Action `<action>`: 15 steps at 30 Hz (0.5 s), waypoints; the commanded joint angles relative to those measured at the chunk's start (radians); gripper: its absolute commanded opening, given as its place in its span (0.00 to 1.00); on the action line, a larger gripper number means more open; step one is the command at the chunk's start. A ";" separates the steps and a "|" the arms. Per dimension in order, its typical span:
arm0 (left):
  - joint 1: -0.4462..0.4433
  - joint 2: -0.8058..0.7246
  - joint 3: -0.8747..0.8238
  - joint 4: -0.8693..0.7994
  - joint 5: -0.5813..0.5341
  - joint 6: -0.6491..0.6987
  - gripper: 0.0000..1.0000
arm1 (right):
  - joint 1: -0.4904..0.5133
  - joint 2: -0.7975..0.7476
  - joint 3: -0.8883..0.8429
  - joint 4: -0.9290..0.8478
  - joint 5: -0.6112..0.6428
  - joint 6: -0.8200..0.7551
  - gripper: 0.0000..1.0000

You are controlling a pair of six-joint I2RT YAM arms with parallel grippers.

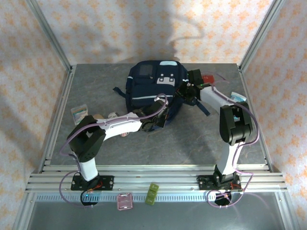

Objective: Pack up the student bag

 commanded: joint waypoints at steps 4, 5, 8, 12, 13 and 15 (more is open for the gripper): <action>0.115 -0.132 -0.195 -0.092 -0.067 0.011 0.00 | -0.036 0.002 0.012 0.125 0.083 0.009 0.00; 0.140 -0.147 -0.216 -0.097 -0.076 0.019 0.00 | -0.036 0.007 0.016 0.126 0.082 0.012 0.00; 0.201 -0.179 -0.247 -0.103 -0.081 0.038 0.00 | -0.037 0.024 0.037 0.126 0.074 0.015 0.00; 0.209 -0.180 -0.228 -0.085 -0.018 0.038 0.00 | -0.037 0.043 0.071 0.121 0.039 0.016 0.00; 0.206 -0.176 -0.219 -0.073 0.017 0.028 0.00 | -0.037 0.048 0.086 0.104 0.022 0.011 0.03; 0.192 -0.173 -0.208 -0.040 0.058 0.012 0.00 | -0.037 0.046 0.107 0.052 -0.018 0.014 0.20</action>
